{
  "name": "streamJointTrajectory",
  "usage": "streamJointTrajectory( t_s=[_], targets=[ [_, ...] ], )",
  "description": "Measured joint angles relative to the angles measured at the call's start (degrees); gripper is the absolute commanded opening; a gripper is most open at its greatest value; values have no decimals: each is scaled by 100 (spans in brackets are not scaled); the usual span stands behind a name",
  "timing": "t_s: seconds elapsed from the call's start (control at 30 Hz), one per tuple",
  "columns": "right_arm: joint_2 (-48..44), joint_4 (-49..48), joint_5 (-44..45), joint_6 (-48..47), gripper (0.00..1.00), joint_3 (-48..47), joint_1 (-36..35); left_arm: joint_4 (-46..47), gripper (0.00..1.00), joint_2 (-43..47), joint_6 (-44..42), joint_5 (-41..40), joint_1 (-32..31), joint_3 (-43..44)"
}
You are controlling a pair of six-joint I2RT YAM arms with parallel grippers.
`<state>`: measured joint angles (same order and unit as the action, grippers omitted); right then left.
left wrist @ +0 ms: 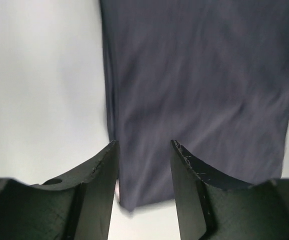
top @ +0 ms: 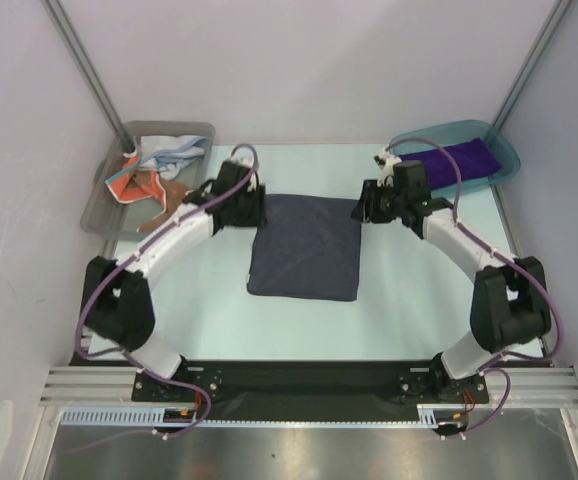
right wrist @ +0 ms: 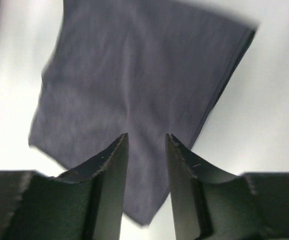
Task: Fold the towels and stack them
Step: Fold the towel
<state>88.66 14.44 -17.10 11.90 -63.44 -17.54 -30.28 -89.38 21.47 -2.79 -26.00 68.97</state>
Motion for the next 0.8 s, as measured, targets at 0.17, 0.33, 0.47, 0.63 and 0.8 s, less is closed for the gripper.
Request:
streamJointTrajectory(
  t_s=[0.17, 0.33, 0.47, 0.63, 0.8],
  targets=[
    [1259, -396, -520, -31, 47, -1102, 621, 33, 50, -1676, -859, 227, 358, 2435],
    [2492, -376, -804, -195, 53, -2039, 846, -319, 57, -3508, -1550, 629, 682, 4282],
    [3252, -118, -855, -479, 57, -2752, 870, -688, 61, -4522, -1910, 815, 804, 5090],
    [3825, 149, -881, -791, 59, -3292, 905, -975, 63, -5386, -2273, 1086, 907, 5897],
    [4203, 457, -1016, -997, 53, -3587, 1014, -1102, 61, -5554, -2494, 1274, 988, 6135]
  ],
)
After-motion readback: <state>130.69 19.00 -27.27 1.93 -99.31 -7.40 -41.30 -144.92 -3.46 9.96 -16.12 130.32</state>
